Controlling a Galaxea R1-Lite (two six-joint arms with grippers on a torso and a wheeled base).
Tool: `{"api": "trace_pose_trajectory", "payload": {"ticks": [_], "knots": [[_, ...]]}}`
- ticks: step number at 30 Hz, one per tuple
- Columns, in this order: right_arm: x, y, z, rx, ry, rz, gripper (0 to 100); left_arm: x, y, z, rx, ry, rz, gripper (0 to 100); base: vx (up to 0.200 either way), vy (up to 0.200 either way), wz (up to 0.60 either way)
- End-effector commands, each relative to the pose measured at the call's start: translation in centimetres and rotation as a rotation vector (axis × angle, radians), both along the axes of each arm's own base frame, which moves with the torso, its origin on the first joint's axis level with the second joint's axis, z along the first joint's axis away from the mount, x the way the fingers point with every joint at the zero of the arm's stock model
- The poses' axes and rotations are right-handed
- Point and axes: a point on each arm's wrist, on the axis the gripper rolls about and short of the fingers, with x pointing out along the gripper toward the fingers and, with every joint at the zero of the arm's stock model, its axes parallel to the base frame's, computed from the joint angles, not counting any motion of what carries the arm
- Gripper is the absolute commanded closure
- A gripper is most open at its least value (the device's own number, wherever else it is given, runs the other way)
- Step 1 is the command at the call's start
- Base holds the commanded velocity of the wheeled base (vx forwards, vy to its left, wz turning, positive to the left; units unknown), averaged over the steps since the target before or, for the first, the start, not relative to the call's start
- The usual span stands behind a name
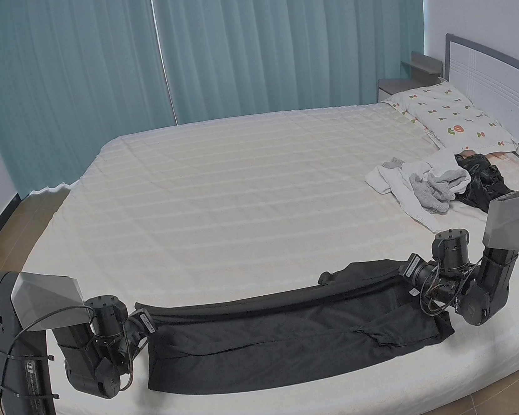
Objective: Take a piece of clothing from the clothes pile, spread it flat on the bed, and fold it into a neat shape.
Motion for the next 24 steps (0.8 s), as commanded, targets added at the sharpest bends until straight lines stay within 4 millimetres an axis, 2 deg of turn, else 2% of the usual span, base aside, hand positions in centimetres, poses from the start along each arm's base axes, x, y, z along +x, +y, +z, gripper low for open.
{"api": "trace_pose_trajectory", "payload": {"ticks": [1,10,23,24], "knots": [[-1.1,-0.1,-1.1,-0.019,0.054,0.008,100,-1.5,-0.1,-0.8,0.018,0.069,-0.026,100,0.0,0.0,0.0],[-2.3,0.1,-2.5,-0.056,0.118,0.041,100,-2.1,-0.2,-1.9,0.03,0.116,-0.039,100,0.0,0.0,0.0],[-2.6,0.5,-3.2,-0.071,0.141,0.06,100,-2.9,-0.3,-3.0,0.067,0.166,-0.064,100,0.0,0.0,0.0],[-2.6,0.4,-3.2,-0.071,0.142,0.06,0,-3.0,-0.4,-3.1,0.07,0.171,-0.069,0,0.0,0.0,0.0]]}}
